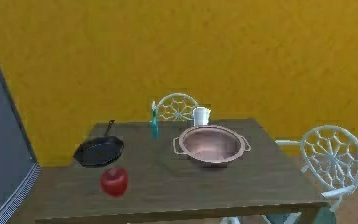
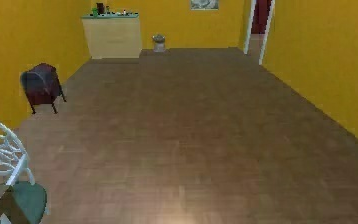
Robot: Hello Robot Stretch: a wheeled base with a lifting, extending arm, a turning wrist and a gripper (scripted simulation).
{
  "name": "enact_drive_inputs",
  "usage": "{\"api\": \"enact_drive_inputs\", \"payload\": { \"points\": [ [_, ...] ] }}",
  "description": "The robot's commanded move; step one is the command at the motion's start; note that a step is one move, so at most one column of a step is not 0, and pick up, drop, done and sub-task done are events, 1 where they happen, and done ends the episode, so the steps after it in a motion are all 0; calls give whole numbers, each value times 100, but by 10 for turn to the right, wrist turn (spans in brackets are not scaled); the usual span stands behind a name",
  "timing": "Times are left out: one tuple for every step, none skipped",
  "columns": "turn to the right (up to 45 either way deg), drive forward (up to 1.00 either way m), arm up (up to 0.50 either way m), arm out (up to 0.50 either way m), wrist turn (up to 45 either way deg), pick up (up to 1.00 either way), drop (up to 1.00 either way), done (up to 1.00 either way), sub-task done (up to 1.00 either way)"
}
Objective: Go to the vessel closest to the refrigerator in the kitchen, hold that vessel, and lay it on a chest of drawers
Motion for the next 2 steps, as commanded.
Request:
{"api": "enact_drive_inputs", "payload": {
  "points": [
    [-450,0,0,0,0,0,0,0,0],
    [-300,0,0,0,0,0,0,0,0]
  ]
}}
